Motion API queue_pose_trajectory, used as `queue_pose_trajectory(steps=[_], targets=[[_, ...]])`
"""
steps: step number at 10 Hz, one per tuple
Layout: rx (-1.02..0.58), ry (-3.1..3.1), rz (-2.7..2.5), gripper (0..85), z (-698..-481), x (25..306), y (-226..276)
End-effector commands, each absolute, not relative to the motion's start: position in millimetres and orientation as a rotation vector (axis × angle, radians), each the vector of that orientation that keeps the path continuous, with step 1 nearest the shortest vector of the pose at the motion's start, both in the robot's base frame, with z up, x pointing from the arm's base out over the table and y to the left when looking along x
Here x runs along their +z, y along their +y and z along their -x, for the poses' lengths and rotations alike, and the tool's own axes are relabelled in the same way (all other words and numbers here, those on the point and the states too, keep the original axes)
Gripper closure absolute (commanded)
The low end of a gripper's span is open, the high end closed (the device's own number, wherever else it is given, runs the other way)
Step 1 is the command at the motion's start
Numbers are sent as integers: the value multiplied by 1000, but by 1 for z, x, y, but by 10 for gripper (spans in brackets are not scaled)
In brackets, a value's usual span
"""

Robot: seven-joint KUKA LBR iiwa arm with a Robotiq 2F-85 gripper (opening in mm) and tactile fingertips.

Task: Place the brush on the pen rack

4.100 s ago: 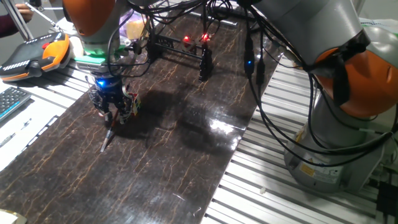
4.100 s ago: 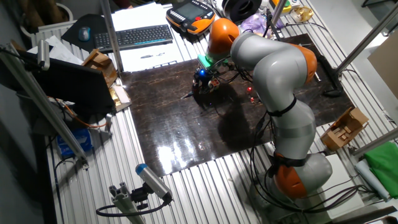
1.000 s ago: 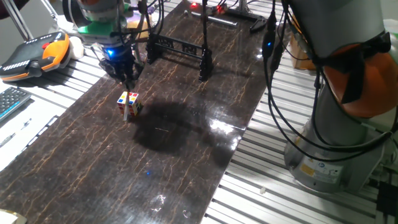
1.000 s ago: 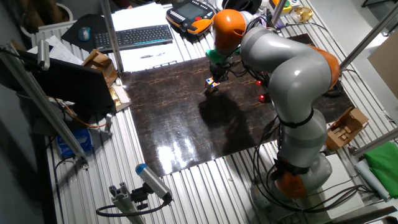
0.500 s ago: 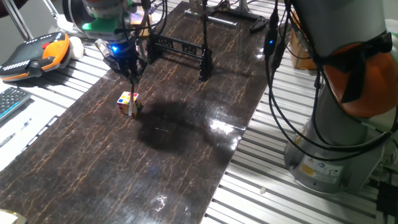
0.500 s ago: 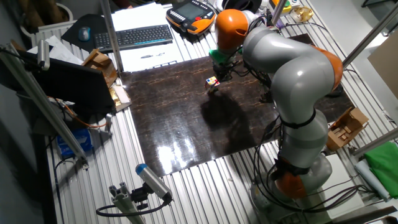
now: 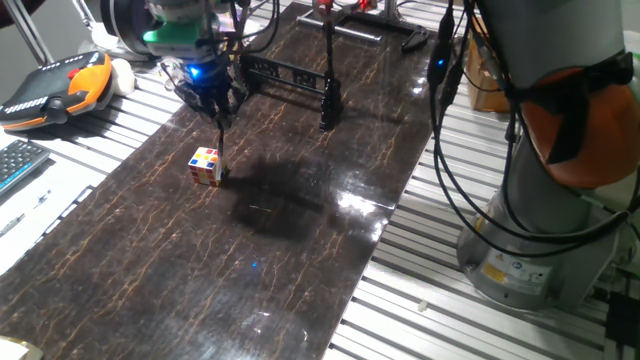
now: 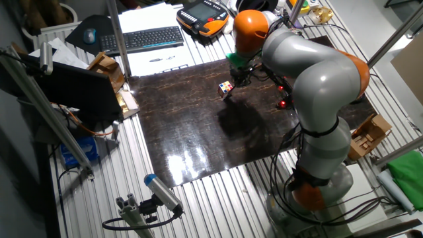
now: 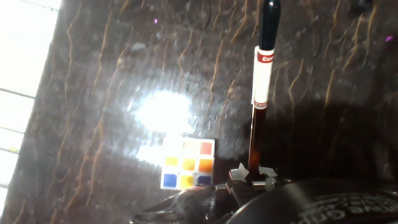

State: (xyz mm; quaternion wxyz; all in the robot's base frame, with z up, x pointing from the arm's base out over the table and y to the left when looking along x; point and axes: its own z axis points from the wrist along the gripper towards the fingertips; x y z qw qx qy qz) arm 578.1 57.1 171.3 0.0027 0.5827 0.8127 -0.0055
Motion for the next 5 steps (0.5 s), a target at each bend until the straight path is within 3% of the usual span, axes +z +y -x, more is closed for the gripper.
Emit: queue_pose_trajectory(steps=[1, 5], targets=[[-7, 2580, -1813, 843, -578, 171, 57], [-26, 2568, -1796, 843, -578, 171, 57]])
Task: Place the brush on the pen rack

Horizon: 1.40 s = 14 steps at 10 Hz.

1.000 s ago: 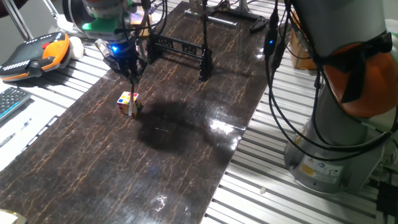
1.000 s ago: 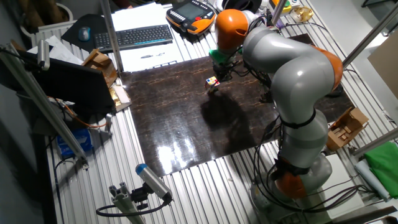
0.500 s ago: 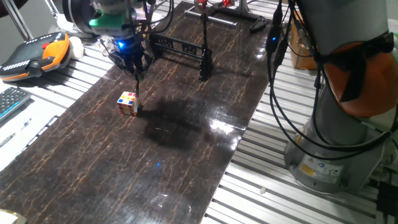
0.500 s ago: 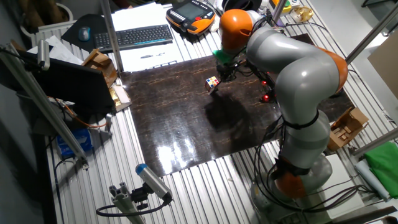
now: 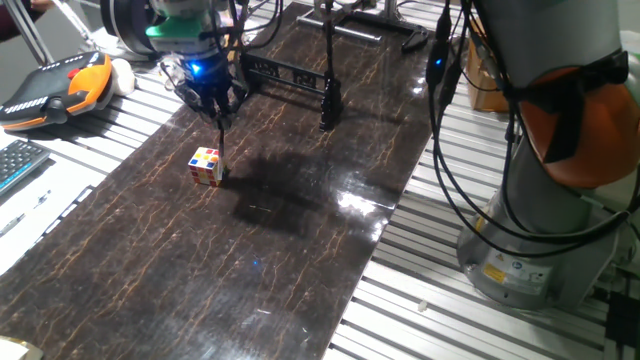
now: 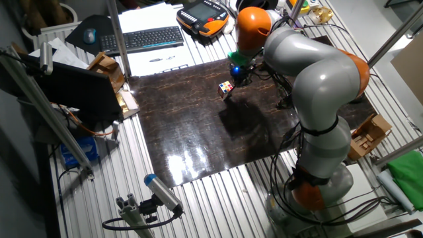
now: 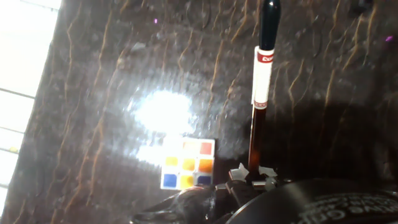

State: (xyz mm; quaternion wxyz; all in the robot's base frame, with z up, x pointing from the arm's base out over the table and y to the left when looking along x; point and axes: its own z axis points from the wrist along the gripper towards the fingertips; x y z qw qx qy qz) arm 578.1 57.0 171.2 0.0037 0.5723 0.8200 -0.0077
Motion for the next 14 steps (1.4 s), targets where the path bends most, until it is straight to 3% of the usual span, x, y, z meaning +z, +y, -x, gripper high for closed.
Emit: queue_pose_trajectory(steps=[1, 6, 14], targets=[[-13, 2569, -1791, 843, -578, 171, 57], [-22, 2474, -1845, 843, -578, 176, 55], [-92, 2492, -1817, 843, -587, 236, -10]])
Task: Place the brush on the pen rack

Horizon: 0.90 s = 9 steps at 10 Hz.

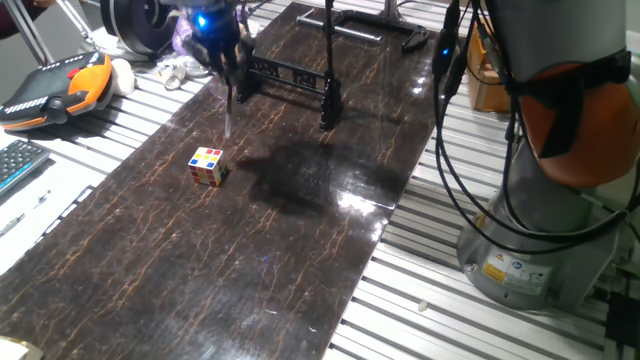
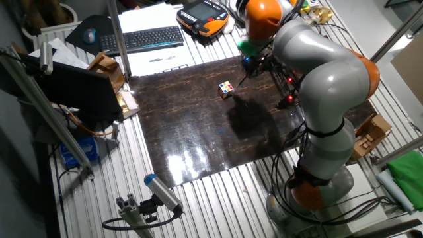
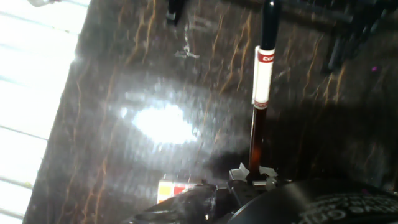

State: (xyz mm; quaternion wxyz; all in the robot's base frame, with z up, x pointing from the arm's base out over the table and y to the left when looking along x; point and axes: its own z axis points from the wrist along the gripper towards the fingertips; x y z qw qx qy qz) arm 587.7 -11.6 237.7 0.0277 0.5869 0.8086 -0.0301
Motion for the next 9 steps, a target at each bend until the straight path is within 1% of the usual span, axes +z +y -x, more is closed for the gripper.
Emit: queue_pose_trajectory(steps=[1, 4, 9], targets=[[-95, 2504, -1800, 843, -590, 241, -19], [-102, 2534, -1754, 843, -594, 250, -38], [-121, 2559, -1705, 843, -595, 259, -53]])
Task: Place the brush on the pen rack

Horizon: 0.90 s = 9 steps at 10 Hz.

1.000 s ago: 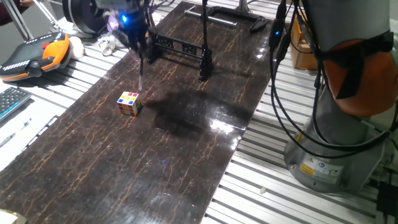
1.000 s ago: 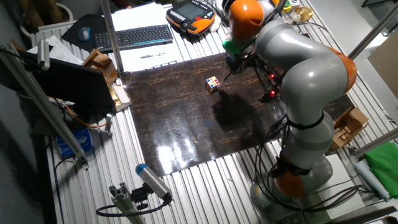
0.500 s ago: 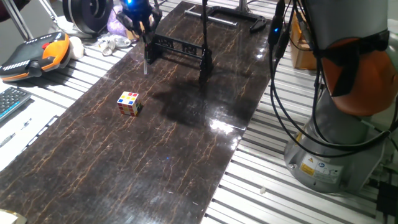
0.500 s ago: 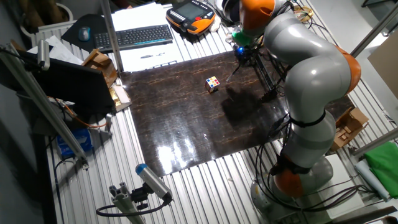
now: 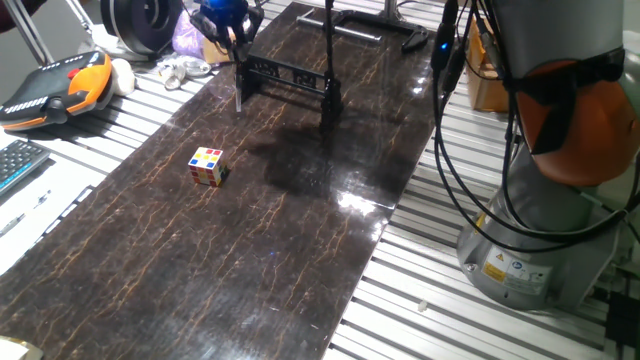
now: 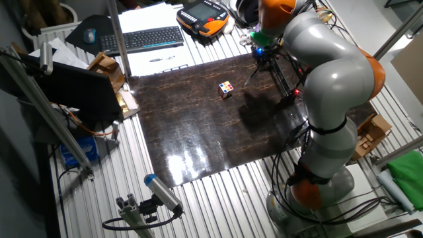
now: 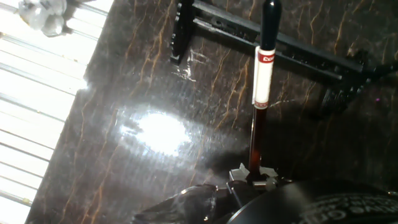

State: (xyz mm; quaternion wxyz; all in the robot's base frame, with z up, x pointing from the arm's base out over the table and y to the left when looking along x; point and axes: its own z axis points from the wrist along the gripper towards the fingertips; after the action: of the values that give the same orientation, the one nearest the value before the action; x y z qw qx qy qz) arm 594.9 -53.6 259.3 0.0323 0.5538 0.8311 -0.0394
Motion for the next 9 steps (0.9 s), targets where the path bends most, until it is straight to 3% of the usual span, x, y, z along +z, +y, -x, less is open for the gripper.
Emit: queue_pose_trajectory(steps=[1, 9], targets=[[-120, 2565, -1698, 843, -595, 260, -56], [-147, 2581, -1670, 843, -595, 264, -60]])
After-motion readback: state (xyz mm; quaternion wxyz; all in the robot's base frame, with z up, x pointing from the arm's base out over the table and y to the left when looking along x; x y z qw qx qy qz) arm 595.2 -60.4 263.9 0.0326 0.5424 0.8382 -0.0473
